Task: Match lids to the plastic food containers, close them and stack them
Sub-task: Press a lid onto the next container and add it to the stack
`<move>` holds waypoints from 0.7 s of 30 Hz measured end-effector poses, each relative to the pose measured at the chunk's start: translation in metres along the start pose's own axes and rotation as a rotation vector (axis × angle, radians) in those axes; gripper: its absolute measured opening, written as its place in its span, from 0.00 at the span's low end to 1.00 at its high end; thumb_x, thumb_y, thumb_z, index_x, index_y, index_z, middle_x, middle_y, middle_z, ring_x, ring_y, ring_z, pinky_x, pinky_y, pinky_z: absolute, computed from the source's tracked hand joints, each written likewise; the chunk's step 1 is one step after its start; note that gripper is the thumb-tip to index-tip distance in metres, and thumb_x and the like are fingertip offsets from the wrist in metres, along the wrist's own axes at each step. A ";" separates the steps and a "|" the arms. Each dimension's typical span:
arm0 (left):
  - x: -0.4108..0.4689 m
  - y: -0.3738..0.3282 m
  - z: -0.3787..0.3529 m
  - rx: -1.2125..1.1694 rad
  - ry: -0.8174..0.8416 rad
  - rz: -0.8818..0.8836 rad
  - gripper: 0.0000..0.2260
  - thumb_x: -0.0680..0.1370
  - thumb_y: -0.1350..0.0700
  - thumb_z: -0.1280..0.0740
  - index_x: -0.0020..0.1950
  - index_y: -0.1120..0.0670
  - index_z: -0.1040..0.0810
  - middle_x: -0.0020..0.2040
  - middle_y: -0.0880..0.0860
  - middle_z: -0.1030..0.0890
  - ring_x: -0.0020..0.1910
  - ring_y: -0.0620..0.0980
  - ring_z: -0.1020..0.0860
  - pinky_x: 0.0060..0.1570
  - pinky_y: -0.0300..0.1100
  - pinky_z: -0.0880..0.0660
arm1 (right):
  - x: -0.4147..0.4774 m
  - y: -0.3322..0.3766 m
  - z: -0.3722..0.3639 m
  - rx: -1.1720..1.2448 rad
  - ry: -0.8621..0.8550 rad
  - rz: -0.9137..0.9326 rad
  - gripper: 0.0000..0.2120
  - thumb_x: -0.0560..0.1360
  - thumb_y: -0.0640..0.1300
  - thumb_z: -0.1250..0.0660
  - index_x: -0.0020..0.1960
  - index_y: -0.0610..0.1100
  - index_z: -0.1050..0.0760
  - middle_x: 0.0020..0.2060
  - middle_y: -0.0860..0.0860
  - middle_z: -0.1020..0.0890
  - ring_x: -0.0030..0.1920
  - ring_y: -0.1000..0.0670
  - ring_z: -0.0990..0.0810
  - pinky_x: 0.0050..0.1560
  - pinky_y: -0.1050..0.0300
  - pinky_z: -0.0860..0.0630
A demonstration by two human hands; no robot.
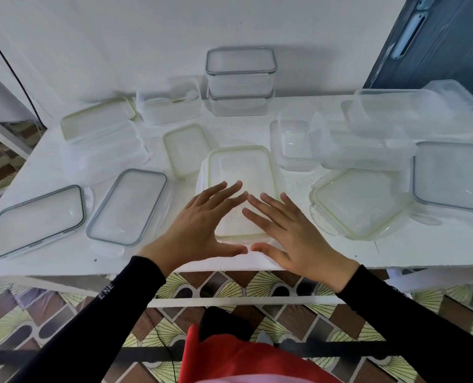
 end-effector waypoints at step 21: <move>0.000 -0.007 0.003 0.012 -0.008 0.044 0.41 0.69 0.27 0.38 0.77 0.43 0.43 0.79 0.40 0.48 0.78 0.42 0.55 0.77 0.45 0.52 | 0.124 -0.073 0.008 0.316 0.187 -0.316 0.18 0.84 0.48 0.48 0.71 0.50 0.29 0.77 0.50 0.37 0.78 0.51 0.45 0.78 0.49 0.51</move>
Point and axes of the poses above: each hand's wrist, its own x-axis towards the middle knuckle, its own z-axis out of the back of the hand, y = z × x, the point moved 8 cm from there along x, towards the middle knuckle
